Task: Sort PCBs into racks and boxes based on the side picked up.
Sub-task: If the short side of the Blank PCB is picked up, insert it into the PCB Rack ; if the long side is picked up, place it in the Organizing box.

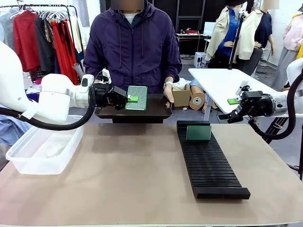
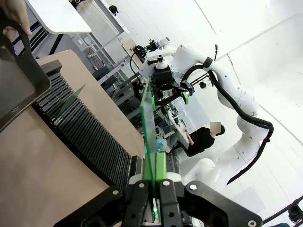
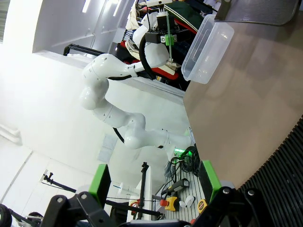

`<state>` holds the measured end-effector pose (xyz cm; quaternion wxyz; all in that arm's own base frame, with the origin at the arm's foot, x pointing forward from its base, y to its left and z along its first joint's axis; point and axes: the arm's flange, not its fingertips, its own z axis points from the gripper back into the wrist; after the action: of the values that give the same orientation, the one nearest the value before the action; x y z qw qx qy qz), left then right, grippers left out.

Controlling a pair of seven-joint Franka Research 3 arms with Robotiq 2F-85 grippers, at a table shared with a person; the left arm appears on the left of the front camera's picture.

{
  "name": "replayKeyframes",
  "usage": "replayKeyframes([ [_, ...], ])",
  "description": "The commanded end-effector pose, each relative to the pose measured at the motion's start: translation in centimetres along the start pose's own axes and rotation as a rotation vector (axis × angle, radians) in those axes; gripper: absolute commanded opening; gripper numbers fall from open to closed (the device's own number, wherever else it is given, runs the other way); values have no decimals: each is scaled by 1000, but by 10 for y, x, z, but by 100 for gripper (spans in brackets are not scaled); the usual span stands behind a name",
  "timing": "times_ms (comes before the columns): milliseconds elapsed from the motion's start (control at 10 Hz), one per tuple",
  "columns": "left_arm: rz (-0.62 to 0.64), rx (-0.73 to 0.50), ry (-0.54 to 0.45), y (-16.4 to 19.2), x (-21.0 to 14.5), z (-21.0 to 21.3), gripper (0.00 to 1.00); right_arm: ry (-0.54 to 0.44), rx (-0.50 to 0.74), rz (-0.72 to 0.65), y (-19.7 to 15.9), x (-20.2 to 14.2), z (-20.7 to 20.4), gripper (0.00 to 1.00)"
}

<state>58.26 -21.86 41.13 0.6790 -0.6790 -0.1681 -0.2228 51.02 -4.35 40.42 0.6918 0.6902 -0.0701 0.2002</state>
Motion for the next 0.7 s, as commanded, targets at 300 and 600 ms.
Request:
replayKeyframes([
  [300,-6,-8,1,-1,0,-1,0,1,-10,19,0,1,1,100],
  [600,39,42,7,-22,5,16,0,1,-10,19,0,1,1,100],
])
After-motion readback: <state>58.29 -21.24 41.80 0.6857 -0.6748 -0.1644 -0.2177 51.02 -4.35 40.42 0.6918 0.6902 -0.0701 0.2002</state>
